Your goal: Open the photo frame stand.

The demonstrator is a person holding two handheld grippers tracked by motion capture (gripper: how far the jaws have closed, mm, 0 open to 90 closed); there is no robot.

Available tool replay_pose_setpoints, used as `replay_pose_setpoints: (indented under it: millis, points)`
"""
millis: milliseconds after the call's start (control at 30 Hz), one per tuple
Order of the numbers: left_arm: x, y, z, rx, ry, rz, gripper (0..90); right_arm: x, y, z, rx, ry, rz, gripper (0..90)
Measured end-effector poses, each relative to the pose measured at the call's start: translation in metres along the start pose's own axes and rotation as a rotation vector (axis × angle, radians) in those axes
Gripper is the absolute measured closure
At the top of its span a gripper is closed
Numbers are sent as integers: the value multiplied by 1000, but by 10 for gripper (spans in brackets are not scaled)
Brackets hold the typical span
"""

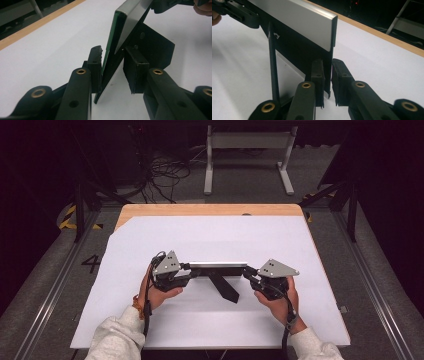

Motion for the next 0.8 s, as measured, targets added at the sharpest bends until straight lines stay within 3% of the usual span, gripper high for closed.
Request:
replay_pose_setpoints:
  millis: [400, 800]
  points:
    - [-1, -1, 0, 2, 4, -7, 711, -2, 3, 0, -3, 8, -3, 801]
    - [-4, -3, -2, -16, 11, -9, 676, -1, -3, -4, -20, -2, 11, 794]
Point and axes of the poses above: each handheld gripper's, and its own axes: y roughly forward along the jaws, z roughly out of its underside, x roughly to its left, the point moved 2 cm from there along y, roughly forward along the jaws, and after that the axes turned 2 degrees about -y, right-handed, at the moved point
